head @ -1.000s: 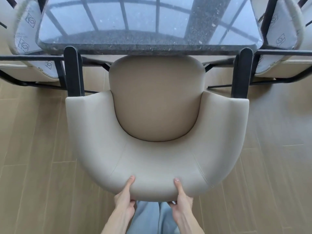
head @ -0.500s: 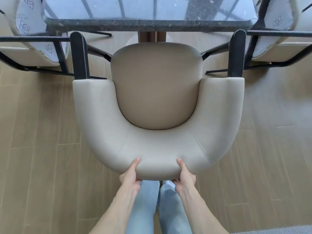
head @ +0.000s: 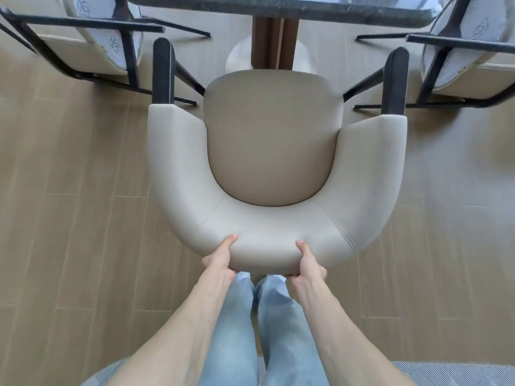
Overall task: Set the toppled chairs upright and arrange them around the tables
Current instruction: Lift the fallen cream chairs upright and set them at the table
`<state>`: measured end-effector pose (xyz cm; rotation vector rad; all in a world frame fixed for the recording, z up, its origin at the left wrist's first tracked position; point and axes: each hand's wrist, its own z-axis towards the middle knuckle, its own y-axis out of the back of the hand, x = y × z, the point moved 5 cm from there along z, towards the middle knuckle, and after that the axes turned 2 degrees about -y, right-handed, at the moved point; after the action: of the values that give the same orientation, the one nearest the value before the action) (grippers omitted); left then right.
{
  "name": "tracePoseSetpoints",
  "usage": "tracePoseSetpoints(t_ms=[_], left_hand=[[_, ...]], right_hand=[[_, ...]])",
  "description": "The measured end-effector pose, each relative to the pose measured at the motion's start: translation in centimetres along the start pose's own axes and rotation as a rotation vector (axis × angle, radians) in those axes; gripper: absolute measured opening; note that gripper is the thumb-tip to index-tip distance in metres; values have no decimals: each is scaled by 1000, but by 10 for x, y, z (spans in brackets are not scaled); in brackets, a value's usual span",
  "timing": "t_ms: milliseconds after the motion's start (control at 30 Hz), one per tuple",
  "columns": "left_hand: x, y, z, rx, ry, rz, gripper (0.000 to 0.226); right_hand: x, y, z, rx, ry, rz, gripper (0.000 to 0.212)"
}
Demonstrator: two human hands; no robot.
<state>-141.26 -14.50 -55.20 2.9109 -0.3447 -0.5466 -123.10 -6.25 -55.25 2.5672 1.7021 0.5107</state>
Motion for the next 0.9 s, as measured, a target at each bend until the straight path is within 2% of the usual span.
tracePoseSetpoints(t_ms=[133,300,400,533,600,733,900], left_hand=[[-15,-5,-4,-10,9,61,88],[-39,-30,-7,27,-2,108,83],[-59,-52,-11,14,5,120,84],[-87,-88,-15,15,-28,145,84],[-100,-105,-15,5,-52,160,80],[-120,-131,-13,31,-90,225,61],[-136,-149,-9,33,-118,269,61]], right_hand=[[7,-10,-7,-23,-9,-11,50],[29,-34,-10,-39,19,-53,45],[49,-54,-12,-66,31,-78,50],[79,-88,-14,-73,89,-139,82],[94,-105,-12,-78,103,-167,90],[121,-132,-5,-82,140,-226,87],[138,-151,-1,-92,131,-238,83]])
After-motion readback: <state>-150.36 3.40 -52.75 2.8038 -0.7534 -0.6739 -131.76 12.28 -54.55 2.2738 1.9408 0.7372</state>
